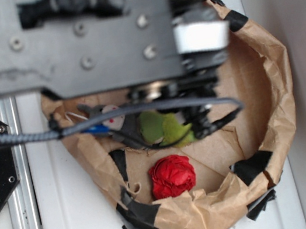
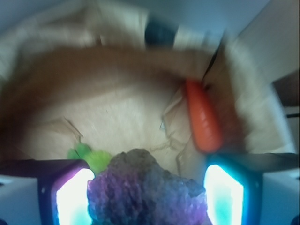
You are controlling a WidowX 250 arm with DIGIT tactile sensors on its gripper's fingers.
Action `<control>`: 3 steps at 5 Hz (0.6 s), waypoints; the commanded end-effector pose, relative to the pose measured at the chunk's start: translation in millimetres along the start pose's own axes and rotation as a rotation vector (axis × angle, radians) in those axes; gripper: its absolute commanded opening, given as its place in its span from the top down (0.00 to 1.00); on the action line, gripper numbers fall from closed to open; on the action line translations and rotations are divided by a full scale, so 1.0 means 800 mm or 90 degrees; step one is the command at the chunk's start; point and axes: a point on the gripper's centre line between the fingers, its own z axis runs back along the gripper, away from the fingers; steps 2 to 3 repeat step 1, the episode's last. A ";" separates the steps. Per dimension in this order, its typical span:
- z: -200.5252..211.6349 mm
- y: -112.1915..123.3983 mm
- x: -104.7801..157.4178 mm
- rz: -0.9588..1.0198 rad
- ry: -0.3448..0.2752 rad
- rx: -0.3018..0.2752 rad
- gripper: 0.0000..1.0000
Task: Grab the rock.
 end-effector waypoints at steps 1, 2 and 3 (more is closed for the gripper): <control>0.048 0.005 0.025 -0.048 -0.043 -0.100 1.00; 0.048 0.005 0.025 -0.048 -0.043 -0.100 1.00; 0.048 0.005 0.025 -0.048 -0.043 -0.100 1.00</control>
